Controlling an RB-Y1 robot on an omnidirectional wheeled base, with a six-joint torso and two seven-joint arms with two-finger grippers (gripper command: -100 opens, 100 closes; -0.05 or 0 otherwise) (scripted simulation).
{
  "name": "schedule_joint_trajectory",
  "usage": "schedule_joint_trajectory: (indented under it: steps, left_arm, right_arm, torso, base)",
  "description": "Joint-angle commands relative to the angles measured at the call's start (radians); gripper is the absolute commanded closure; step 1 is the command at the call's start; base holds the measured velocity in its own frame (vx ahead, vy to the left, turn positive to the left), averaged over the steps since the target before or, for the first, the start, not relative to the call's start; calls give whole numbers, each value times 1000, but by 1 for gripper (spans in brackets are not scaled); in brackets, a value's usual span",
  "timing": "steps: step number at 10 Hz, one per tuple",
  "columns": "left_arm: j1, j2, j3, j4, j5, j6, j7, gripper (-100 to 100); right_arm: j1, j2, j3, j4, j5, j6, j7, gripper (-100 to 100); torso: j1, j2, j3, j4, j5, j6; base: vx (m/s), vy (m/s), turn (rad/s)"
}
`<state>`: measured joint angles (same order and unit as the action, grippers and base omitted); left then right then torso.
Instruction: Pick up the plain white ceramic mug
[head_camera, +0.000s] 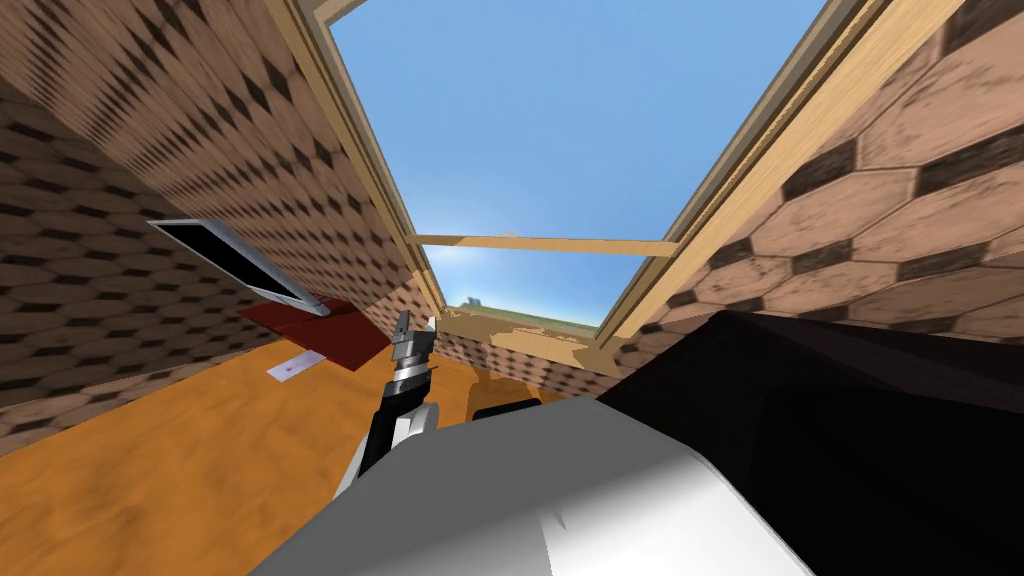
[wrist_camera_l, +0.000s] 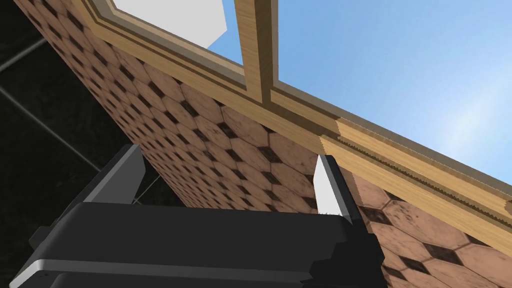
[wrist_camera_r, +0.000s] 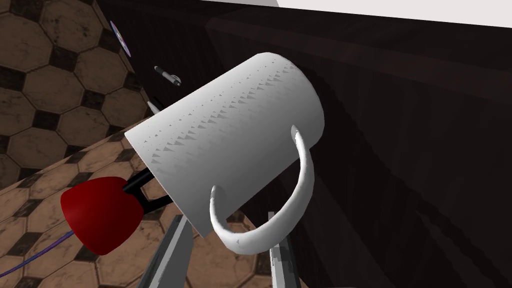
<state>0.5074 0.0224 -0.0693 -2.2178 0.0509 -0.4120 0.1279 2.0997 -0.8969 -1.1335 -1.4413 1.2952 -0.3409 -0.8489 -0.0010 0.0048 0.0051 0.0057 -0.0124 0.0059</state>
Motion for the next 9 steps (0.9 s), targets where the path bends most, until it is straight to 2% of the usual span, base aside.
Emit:
schedule_joint_trajectory:
  steps: [1, 2, 3, 5, 6, 8, 9]
  left_arm:
    - [0, 0, 0, 0, 0, 0, 0, 0]
    - [0, 0, 0, 0, 0, 0, 0, 0]
    - [0, 0, 0, 0, 0, 0, 0, 0]
    - [0, 0, 0, 0, 0, 0, 0, 0]
    - [0, 0, 0, 0, 0, 0, 0, 0]
    - [0, 0, 0, 0, 0, 0, 0, 0]
    - [0, 0, 0, 0, 0, 0, 0, 0]
  right_arm:
    - [-7, 0, -6, 4, -25, -6, 50, 100]
    - [-7, 0, -6, 4, -25, -6, 58, 100]
    - [-15, 2, -18, 1, -73, -7, 99, 100]
    - [-15, 2, -18, 1, -73, -7, 126, 100]
    - [-23, 4, -31, -2, -121, -8, 165, 100]
    - [-23, 4, -31, -2, -121, -8, 194, 100]
    - [-31, 6, -43, -5, -169, -9, 234, 100]
  torso:
    - [0, 0, 0, 0, 0, 0]
    - [0, 0, 0, 0, -1, -1]
    - [1, 1, 0, 0, -1, -3]
    - [0, 1, 0, 0, -3, -2]
    - [0, 2, 1, 0, -3, -3]
    - [0, 1, 1, 1, -6, -2]
    - [0, 2, 2, 1, -7, -3]
  base:
    - [81, -17, -134]
    - [38, 3, 1]
    - [66, -12, -202]
    - [57, -9, -75]
    - [65, -13, -198]
    - [53, -11, -69]
    - [68, -6, -252]
